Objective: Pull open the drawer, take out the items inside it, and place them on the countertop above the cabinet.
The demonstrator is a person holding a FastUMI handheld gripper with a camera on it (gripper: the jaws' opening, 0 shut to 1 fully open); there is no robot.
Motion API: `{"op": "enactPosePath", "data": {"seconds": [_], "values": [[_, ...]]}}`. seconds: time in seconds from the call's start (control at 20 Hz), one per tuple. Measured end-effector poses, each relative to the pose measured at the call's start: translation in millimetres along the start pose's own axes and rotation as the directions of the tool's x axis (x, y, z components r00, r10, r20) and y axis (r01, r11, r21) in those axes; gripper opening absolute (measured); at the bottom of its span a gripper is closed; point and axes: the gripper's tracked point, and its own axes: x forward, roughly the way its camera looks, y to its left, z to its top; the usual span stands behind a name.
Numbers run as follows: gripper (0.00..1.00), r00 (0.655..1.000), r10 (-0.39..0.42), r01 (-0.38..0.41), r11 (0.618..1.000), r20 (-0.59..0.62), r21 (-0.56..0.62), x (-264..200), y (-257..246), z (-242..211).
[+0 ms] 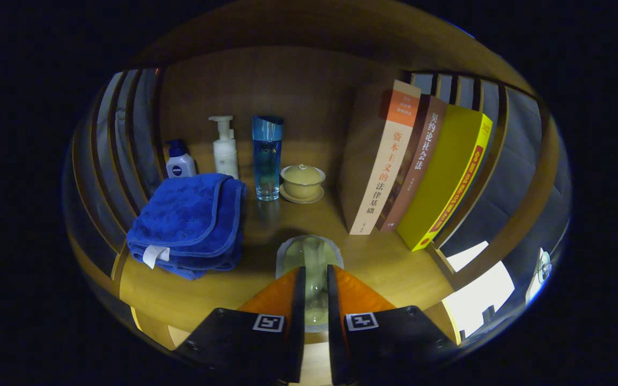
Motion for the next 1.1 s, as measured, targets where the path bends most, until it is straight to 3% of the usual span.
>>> {"op": "enactPosePath", "data": {"seconds": [0.15, 0.25, 0.35, 0.45, 0.5, 0.65, 0.8, 1.1], "values": [[0.26, 0.999, 0.003, -0.004, 1.0, 0.044, 0.023, -7, 0, 8], [0.36, 0.997, 0.02, -0.022, 0.999, 0.071, 0.035, -17, 4, 13], [0.37, 0.994, 0.03, -0.035, 0.998, 0.106, 0.047, -31, 5, 17], [0.47, 0.988, 0.05, -0.062, 0.995, 0.143, 0.077, -50, 11, 18], [0.62, 0.985, 0.058, -0.074, 0.993, 0.16, 0.093, -60, 12, 17], [0.69, 0.978, 0.036, -0.064, 0.989, 0.205, 0.132, -95, -1, 13], [0.9, 0.966, 0.012, -0.055, 0.985, 0.258, 0.162, -132, -14, 10], [0.94, 0.941, 0.015, -0.073, 0.984, 0.337, 0.16, -195, -26, -11]]}}
